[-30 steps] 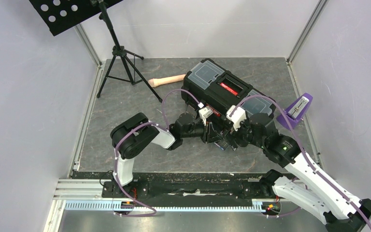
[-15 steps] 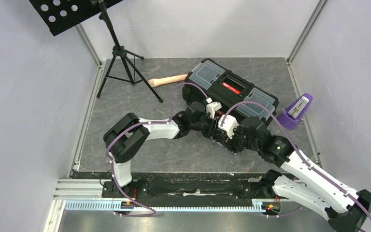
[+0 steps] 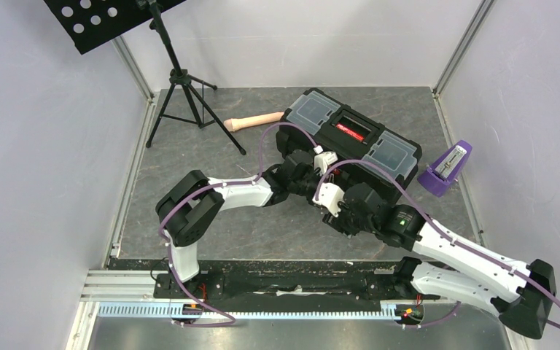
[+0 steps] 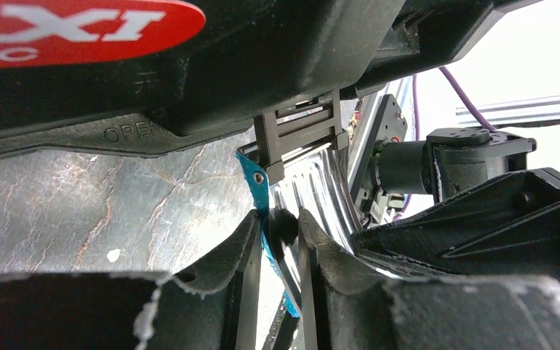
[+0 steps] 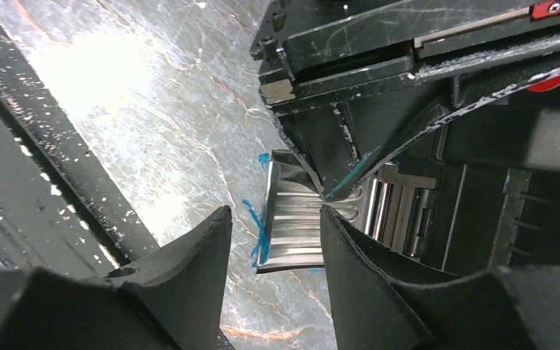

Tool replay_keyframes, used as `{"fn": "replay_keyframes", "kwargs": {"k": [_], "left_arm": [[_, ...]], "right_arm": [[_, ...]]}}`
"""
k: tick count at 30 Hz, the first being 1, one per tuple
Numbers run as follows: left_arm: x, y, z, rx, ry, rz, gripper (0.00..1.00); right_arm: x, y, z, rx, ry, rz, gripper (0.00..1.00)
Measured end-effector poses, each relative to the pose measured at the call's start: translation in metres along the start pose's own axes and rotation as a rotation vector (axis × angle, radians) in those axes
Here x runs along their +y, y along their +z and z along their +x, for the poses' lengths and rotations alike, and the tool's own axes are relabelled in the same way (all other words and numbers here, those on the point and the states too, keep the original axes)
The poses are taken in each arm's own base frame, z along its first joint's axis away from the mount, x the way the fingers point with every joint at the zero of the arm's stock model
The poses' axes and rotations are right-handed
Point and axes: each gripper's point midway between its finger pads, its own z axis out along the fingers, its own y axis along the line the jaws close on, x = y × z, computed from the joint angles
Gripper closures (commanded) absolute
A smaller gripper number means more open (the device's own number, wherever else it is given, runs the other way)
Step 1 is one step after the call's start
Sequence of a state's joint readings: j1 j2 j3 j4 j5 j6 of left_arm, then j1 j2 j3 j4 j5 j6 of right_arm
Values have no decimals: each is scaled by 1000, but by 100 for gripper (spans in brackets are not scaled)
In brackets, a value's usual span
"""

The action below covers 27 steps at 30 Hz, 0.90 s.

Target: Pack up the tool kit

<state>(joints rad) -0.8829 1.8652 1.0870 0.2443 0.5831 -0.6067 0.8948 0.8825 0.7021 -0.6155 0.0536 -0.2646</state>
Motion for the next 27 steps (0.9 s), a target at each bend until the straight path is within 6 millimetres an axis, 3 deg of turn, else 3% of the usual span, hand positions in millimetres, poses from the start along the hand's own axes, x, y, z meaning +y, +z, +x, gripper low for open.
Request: {"fn": "replay_keyframes", "kwargs": {"k": [15,19,24,27], "left_arm": [[-1,-3,-10,2,-16,13,72],[-2,-4,-13,0,-21,21,72],[0,-7,-16,-2,-29,21,69],[1,-8,-17,0,-47,19,65]], "right_arm": [[7,11,10,103,-100,117,55],[2,11,11,122,-114,172,65],[-7,11,14,147,-125,237,92],[-8,9,8,130,-120,250,100]]}}
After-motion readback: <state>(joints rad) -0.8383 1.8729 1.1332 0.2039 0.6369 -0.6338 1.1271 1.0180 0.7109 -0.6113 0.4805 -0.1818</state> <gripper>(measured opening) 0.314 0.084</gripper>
